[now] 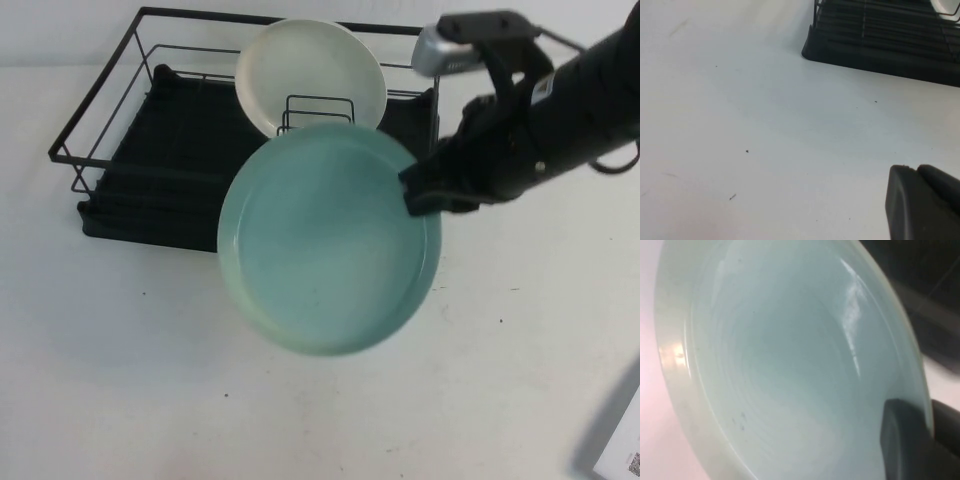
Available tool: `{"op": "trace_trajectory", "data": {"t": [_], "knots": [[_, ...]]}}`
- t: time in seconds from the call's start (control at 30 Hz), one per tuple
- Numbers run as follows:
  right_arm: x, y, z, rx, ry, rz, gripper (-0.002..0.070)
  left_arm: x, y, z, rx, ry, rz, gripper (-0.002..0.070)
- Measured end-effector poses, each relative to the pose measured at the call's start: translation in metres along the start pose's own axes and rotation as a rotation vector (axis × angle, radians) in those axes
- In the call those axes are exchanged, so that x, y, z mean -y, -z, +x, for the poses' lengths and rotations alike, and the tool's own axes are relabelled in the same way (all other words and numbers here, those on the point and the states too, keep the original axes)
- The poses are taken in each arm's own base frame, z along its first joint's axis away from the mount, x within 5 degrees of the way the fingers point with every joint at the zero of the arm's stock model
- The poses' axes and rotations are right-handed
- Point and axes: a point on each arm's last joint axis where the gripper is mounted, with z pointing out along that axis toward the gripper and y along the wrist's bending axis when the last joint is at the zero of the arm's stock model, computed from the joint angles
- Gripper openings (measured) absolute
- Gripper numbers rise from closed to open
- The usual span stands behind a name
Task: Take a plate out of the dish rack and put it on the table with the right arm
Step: Place the plate from the table
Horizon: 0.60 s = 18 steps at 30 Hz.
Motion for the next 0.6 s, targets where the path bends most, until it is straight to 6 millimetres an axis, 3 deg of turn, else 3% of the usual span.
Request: {"op": "trace_trajectory", "data": {"t": [0.2, 0.6], "knots": [[-0.01, -0.027, 0.031, -0.094, -0.125, -0.073, 0.0022, 0.0, 0.0, 0.0, 0.0, 0.0, 0.0, -0.0006], [0.009, -0.101, 0.046, -0.186, -0.276, -0.061, 0.0022, 0.0, 0.0, 0.0, 0.0, 0.0, 0.0, -0.0006]]}}
